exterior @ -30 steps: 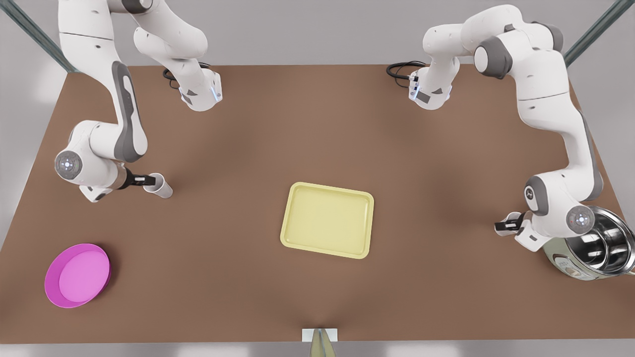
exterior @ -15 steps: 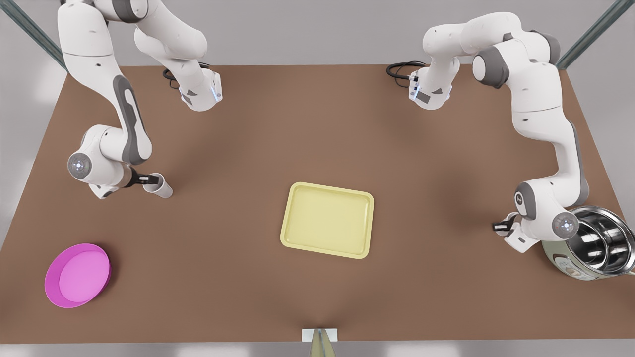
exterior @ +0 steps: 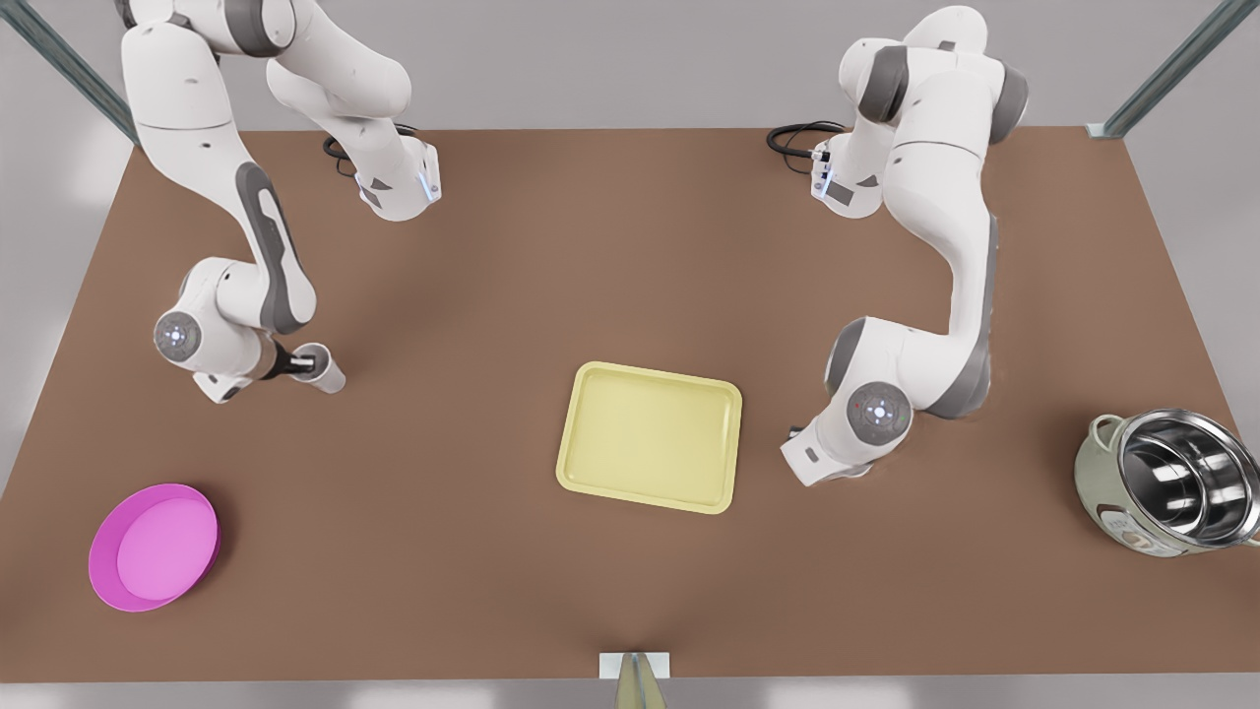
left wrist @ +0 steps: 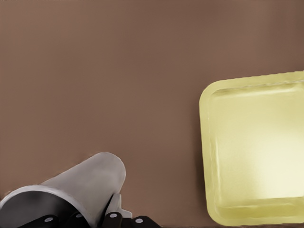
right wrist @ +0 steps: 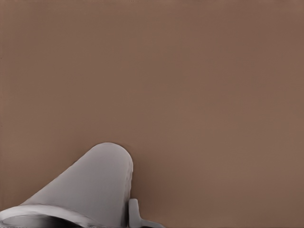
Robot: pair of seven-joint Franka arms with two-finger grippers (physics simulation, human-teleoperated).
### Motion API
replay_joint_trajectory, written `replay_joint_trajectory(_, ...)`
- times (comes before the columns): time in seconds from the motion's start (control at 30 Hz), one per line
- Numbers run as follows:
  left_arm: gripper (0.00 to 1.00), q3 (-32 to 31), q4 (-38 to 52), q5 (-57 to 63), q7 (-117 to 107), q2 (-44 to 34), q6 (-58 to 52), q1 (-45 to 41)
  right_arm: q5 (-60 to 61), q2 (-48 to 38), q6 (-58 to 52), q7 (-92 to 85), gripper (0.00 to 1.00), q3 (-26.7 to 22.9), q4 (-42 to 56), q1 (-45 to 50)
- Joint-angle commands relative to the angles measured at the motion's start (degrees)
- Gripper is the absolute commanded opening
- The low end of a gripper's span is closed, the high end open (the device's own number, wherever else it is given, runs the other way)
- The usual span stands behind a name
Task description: Use both arms to respectively pick up the white IKEA cups from the middle-left and middle-right positions, then place the white IKEA cups onto the middle-middle tray, ensuring that the cups remain upright and do not tip over
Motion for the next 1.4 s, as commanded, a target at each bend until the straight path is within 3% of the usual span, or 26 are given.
replay_joint_trajectory(0.0,0.21,-2.54,0.54,-0.4,-41.28,0.48,-2.32,-1.35,-0.25,0.59,0.39,-0.03,0.21,0.37,0.93,0.75)
replay_joint_trajectory(0.07,0.21,-8.43,0.63,0.04,-51.66,3.3,5.41,-2.84,4.41,1.56,-0.49,0.59,0.21,4.41,7.08,4.09)
replay_joint_trajectory(0.33,0.21,-8.43,2.82,0.91,-54.3,11.48,17.73,-6.63,13.55,12.73,-0.49,0.68,0.21,4.94,32.31,25.71)
replay_joint_trajectory(0.5,0.21,-8.43,2.47,2.32,-54.65,12.62,19.22,-6.8,20.23,19.41,-0.49,3.05,0.21,5.03,38.12,33.0)
replay_joint_trajectory(0.53,0.27,-8.43,2.38,2.41,-54.65,12.62,19.22,-6.8,20.76,20.02,-0.49,2.96,0.21,5.03,38.2,33.62)
replay_joint_trajectory(0.63,0.79,-8.43,2.38,2.5,-54.65,12.62,19.13,-6.8,22.52,21.78,0.21,2.96,0.21,5.03,39.26,37.14)
replay_joint_trajectory(0.7,0.95,-8.43,2.38,2.41,-54.65,12.62,19.05,-6.72,22.52,22.92,0.21,2.96,0.21,5.03,39.61,38.54)
replay_joint_trajectory(0.73,1.0,-8.43,2.38,2.41,-54.74,12.62,18.96,-6.8,22.52,23.89,0.12,3.05,0.21,5.03,40.4,38.98)
replay_joint_trajectory(1.03,1.0,-8.7,2.21,1.62,-54.83,8.31,11.75,-5.75,23.13,27.58,0.3,2.96,0.22,5.03,42.51,40.65)
replay_joint_trajectory(1.07,1.0,-8.7,2.21,1.27,-54.65,6.47,8.94,-5.57,23.22,27.76,0.47,3.05,0.65,5.03,42.51,40.65)
replay_joint_trajectory(1.1,1.0,-8.7,2.47,1.35,-54.48,4.19,2.99,-5.22,22.96,27.76,1.53,2.96,1.0,5.03,42.51,41.18)
replay_joint_trajectory(1.17,1.0,-8.96,3.08,0.3,-43.77,-3.46,-12.5,0.83,22.96,27.93,1.7,2.87,1.0,4.94,42.51,41.27)
replay_joint_trajectory(1.23,1.0,-9.05,8.36,0.12,-30.23,-5.31,-21.29,9.89,22.87,27.93,1.97,2.87,1.0,5.03,42.51,41.27)
replay_joint_trajectory(1.33,1.0,-9.05,10.29,1.35,-18.53,-9.44,-27.09,17.72,22.87,27.41,2.06,2.87,1.0,4.94,42.51,41.62)
replay_joint_trajectory(1.37,1.0,-7.03,3.9,1.71,-9.06,-16.28,-25.44,16.49,22.87,26.61,1.35,2.61,1.0,4.94,42.07,41.53)
